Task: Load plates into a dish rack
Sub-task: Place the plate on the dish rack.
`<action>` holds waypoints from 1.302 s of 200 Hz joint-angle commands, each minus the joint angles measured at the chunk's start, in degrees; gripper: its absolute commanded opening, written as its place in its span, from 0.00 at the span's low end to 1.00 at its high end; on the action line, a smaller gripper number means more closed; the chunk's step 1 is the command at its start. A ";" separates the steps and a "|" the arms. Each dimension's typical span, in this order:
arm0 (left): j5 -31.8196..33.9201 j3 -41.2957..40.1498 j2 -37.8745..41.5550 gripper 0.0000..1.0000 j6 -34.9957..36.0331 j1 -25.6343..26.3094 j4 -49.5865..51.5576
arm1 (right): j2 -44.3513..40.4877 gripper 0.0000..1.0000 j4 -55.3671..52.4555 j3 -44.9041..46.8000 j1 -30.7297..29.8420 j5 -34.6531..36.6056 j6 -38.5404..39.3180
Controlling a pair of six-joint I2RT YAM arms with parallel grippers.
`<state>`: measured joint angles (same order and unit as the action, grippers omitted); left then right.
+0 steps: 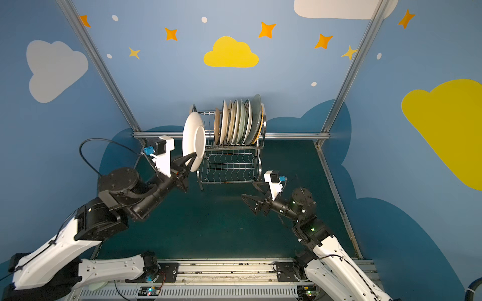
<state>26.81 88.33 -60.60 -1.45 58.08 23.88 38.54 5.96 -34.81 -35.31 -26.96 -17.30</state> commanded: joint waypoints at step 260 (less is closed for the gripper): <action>-33.05 29.23 -37.67 0.04 -6.88 -34.35 5.35 | -4.79 0.90 19.16 14.72 -13.21 18.06 20.46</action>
<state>-5.41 114.87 -97.82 -7.99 23.77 30.65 33.56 25.45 -18.90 -48.16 -9.34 3.01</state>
